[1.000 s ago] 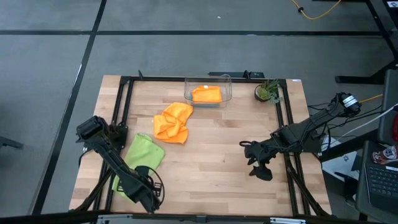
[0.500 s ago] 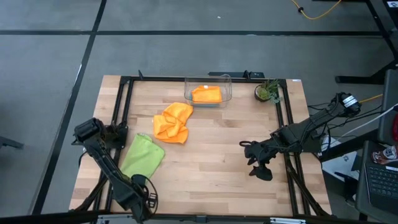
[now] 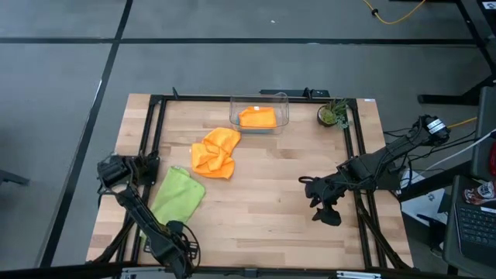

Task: Fold microfiber towels
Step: Fold the green microfiber cloth

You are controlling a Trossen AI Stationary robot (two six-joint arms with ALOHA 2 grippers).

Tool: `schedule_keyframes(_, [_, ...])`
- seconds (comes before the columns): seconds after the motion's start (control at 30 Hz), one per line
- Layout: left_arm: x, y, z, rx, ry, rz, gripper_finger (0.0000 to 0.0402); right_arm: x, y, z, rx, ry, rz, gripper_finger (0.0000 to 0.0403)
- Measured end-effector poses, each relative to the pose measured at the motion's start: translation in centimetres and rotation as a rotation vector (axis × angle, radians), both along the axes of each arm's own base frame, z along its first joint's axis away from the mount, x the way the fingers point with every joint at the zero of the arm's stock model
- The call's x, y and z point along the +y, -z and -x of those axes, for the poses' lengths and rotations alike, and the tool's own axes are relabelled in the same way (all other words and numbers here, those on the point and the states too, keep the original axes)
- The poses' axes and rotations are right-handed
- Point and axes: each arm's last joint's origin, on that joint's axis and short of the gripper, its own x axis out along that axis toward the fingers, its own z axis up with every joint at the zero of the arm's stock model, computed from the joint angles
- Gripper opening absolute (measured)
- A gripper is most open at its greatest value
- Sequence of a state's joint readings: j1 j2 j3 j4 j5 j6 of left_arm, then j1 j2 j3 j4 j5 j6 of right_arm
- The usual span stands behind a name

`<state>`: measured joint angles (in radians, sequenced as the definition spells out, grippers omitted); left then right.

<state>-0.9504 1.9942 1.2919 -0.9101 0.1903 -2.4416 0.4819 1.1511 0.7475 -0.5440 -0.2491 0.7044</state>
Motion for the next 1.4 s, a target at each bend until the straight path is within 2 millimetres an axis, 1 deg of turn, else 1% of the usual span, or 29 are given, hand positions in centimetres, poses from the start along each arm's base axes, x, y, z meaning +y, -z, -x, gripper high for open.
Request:
schedule_keyframes(0.07, [0.0,0.0,0.0,-0.015,0.020,-0.009,0.0222,0.0,0.0,0.0,0.006,-0.008,-0.011,0.0272])
schedule_keyframes(0.23, [-0.1,0.6,0.7,-0.075,0.100,-0.033,0.0205,0.0,0.0,0.0,0.013,-0.003,-0.018,0.0272])
schedule_keyframes(0.4, [-0.5,1.2,1.7,-0.140,0.077,-0.040,0.0201,0.1,0.0,0.1,0.041,0.004,-0.052,0.0272])
schedule_keyframes(0.53, [-0.8,0.8,1.5,-0.199,0.084,-0.067,0.0201,0.2,0.0,0.1,0.046,-0.020,-0.063,0.0272])
schedule_keyframes(0.67, [-0.6,0.2,0.3,-0.226,0.066,-0.026,0.0200,0.2,-0.1,0.2,0.056,-0.038,-0.082,0.0272])
schedule_keyframes(0.77, [-0.5,0.1,-1.3,-0.304,0.088,0.014,0.0197,0.2,-0.1,0.2,0.055,-0.039,-0.082,0.0272])
schedule_keyframes(0.93, [0.3,0.0,-3.5,-0.365,0.132,0.067,0.0195,0.2,-0.1,0.2,0.052,-0.044,-0.079,0.0272])
schedule_keyframes(1.1, [2.0,-0.1,-5.9,-0.416,0.155,0.051,0.0195,0.2,0.0,0.2,0.047,-0.034,-0.069,0.0272])
schedule_keyframes(1.27, [4.5,-0.2,-8.7,-0.505,0.145,-0.024,0.0195,0.2,-0.1,0.1,0.046,-0.017,-0.070,0.0272])
schedule_keyframes(1.4, [5.9,-0.2,-10.0,-0.515,0.152,-0.023,0.0195,0.2,-0.1,0.1,0.049,-0.012,-0.072,0.0272])
